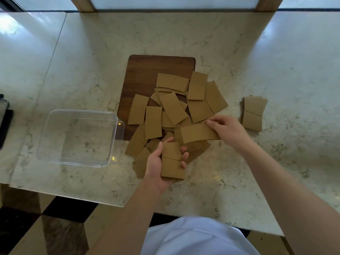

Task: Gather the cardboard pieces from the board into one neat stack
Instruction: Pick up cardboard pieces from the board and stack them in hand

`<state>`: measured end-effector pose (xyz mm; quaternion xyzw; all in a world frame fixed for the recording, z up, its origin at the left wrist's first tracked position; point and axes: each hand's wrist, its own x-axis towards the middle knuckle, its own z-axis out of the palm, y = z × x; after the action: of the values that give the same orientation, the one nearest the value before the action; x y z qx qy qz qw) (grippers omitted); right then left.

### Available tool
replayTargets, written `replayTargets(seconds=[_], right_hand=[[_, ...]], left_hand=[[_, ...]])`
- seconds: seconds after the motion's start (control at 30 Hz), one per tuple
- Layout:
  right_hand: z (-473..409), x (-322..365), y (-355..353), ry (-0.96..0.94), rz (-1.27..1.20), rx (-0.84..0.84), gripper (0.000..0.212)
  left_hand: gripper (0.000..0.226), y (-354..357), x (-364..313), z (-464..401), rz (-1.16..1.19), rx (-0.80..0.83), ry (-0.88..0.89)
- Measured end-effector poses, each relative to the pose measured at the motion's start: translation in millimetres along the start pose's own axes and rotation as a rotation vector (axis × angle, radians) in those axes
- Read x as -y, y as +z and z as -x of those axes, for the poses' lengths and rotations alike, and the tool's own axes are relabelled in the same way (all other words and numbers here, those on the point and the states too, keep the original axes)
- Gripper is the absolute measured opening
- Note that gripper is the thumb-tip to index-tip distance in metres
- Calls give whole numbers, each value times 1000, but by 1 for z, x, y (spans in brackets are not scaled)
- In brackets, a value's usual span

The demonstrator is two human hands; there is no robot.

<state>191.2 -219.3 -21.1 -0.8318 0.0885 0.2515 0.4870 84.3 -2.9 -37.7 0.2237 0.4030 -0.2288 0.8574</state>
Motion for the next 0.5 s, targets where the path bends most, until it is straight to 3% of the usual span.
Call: replayTargets(seconds=[0.27, 0.4, 0.5], right_hand=[[13, 28, -19, -17, 227, 536, 33], [13, 31, -12, -92, 121, 504, 18], [14, 28, -13, -81, 33, 489, 19]], left_hand=[[71, 16, 11, 3, -128, 64, -127], [73, 18, 11, 5, -142, 152, -114], [76, 16, 9, 6, -160, 166, -129]])
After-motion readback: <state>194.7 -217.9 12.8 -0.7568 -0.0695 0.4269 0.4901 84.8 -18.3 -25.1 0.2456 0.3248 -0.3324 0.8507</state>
